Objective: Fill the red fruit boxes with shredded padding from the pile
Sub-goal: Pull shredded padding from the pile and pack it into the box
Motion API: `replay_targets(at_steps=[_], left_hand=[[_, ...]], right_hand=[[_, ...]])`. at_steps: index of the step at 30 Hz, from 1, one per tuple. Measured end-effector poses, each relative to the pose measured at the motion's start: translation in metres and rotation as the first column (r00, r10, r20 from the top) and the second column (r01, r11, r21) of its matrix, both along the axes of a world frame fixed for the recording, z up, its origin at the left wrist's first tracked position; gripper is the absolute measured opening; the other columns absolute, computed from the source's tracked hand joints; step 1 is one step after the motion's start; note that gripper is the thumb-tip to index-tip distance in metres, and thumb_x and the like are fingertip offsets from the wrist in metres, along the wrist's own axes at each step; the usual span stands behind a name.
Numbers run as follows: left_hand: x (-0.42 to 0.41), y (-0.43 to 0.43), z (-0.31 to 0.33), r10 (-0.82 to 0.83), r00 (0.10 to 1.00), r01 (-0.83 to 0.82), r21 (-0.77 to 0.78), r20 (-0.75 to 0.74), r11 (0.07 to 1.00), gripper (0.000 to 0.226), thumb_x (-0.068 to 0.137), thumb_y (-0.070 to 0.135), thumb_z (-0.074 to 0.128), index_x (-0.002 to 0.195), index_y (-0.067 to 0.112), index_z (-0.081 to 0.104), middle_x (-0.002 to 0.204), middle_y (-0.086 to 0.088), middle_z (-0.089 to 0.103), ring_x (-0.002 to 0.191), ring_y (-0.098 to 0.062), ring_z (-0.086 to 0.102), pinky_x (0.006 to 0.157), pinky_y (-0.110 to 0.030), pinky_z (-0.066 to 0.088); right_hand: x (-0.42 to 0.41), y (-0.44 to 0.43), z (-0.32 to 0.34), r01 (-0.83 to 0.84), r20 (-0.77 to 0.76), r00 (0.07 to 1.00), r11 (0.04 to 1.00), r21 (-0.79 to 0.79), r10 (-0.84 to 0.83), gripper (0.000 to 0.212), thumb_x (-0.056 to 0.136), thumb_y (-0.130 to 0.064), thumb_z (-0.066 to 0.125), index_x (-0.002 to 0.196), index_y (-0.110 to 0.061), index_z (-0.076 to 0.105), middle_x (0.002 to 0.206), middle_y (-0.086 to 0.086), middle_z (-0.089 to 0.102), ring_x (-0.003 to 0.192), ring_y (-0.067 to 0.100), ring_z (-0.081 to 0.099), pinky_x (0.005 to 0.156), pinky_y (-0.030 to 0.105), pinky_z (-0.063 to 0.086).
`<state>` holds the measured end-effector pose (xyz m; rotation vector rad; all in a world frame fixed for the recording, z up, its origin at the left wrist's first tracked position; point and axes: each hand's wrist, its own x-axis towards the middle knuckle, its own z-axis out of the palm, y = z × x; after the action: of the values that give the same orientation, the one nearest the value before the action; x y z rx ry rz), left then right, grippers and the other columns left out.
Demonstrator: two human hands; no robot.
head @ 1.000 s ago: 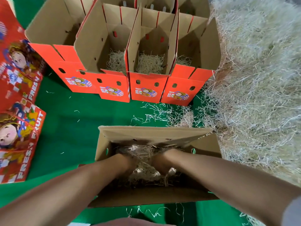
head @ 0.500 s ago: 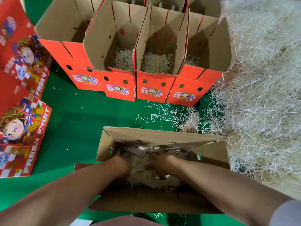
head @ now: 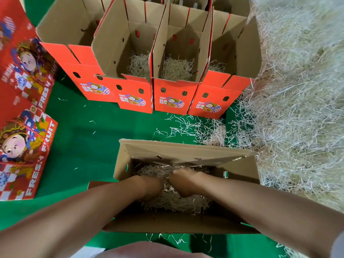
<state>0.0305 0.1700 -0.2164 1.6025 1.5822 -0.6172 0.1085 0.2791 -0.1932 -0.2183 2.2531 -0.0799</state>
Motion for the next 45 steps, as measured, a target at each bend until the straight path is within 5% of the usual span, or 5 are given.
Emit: replay_targets(at_steps=[13,19,31,38,45], left_hand=[[0.004,0.007,0.0,-0.136,0.988,0.153,0.317,-0.075,0.936,0.033,0.087,0.009,0.054,0.12,0.006,0.055,0.126,-0.016,0.051,0.117,-0.031,0.047,0.095,-0.044,0.043],[0.008,-0.004,-0.02,-0.109,0.993,0.114,-0.173,0.04,0.978,0.086,0.084,0.003,0.059,0.147,0.039,0.014,0.155,0.003,-0.021,0.14,-0.033,-0.018,0.109,-0.066,0.008],[0.002,0.008,-0.008,-0.222,0.974,0.214,-0.118,-0.054,0.97,0.06,0.088,0.021,0.058,0.141,0.035,0.035,0.158,-0.006,0.0,0.142,-0.036,0.003,0.108,-0.064,0.014],[0.01,0.012,0.009,-0.089,0.984,0.114,0.164,-0.153,0.98,0.029,0.094,0.008,0.043,0.119,0.005,0.057,0.125,-0.015,0.055,0.111,-0.03,0.055,0.088,-0.041,0.046],[-0.013,-0.007,0.001,-0.289,0.946,0.238,-0.292,-0.147,0.926,0.046,0.093,0.011,0.05,0.138,0.013,0.042,0.149,-0.011,0.03,0.137,-0.033,0.027,0.108,-0.059,0.023]], right_hand=[[0.015,0.025,-0.006,-0.012,0.293,0.956,0.99,0.137,-0.029,0.026,0.093,-0.01,0.046,0.115,0.002,0.056,0.101,0.011,0.059,0.089,0.022,0.06,0.071,0.028,0.048],[0.035,0.021,-0.019,-0.03,0.45,0.893,0.999,0.039,0.009,0.044,0.097,-0.015,0.044,0.139,-0.005,0.038,0.139,0.016,0.041,0.124,0.031,0.042,0.095,0.038,0.038],[0.036,0.028,-0.004,-0.244,0.593,0.802,0.947,0.21,0.075,0.037,0.094,-0.018,0.045,0.128,-0.003,0.049,0.139,0.014,0.038,0.132,0.034,0.031,0.103,0.064,0.022],[0.012,0.009,0.001,-0.009,-0.18,0.984,1.0,-0.004,0.008,0.043,0.089,-0.002,0.047,0.131,-0.008,0.046,0.142,0.018,0.037,0.117,0.031,0.051,0.081,0.038,0.05],[0.01,0.026,-0.012,-0.205,0.341,0.928,0.969,0.138,0.148,0.016,0.089,-0.005,0.049,0.098,-0.003,0.062,0.096,0.012,0.058,0.093,0.028,0.056,0.079,0.038,0.047]])
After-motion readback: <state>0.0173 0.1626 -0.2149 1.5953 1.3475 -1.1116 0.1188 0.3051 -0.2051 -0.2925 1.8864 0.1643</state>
